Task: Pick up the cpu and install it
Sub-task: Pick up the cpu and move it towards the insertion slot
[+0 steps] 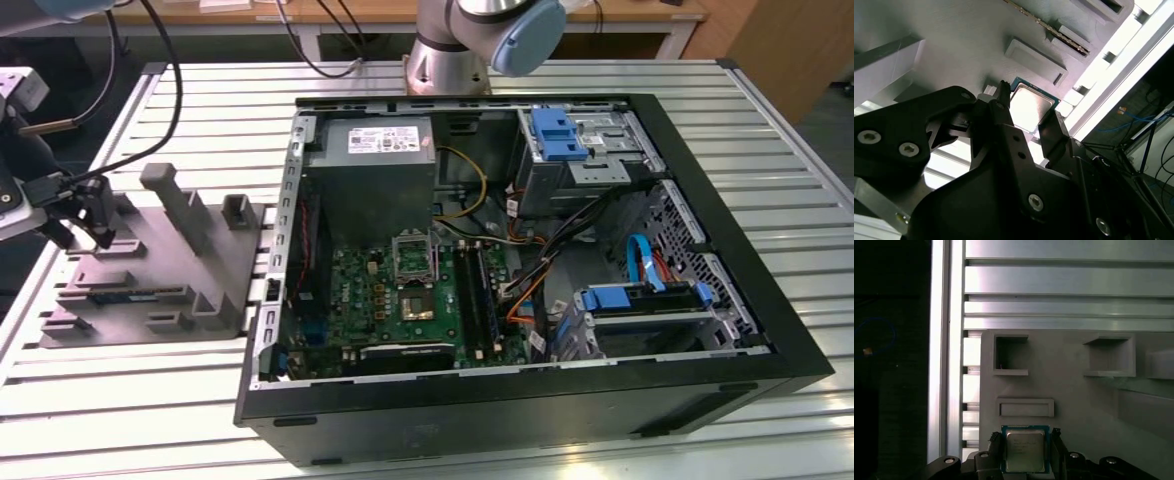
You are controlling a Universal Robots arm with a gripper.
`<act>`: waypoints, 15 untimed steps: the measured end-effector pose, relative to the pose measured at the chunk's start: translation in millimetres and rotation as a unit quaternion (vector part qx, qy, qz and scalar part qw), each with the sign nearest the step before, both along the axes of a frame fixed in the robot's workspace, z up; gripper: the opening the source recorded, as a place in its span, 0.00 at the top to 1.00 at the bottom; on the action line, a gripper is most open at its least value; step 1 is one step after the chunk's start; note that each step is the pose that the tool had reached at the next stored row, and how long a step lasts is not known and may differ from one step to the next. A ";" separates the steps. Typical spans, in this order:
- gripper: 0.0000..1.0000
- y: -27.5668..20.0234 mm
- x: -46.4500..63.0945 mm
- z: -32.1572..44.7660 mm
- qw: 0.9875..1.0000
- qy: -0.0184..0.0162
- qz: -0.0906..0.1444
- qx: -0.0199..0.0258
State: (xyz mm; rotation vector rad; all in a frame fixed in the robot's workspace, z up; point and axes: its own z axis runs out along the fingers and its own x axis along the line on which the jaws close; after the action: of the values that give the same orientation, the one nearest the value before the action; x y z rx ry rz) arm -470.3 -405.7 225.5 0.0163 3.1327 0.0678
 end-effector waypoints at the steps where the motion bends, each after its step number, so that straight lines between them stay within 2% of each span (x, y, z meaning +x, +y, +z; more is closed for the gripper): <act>1: 0.53 0.0 0.0 0.3 1.000 0.000 0.000 0.000; 15: 0.53 0.0 0.0 5.1 1.000 0.000 0.000 0.000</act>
State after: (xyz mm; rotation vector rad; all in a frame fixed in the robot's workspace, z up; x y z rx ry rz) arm -470.3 -405.8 230.6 0.0163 3.1327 0.0678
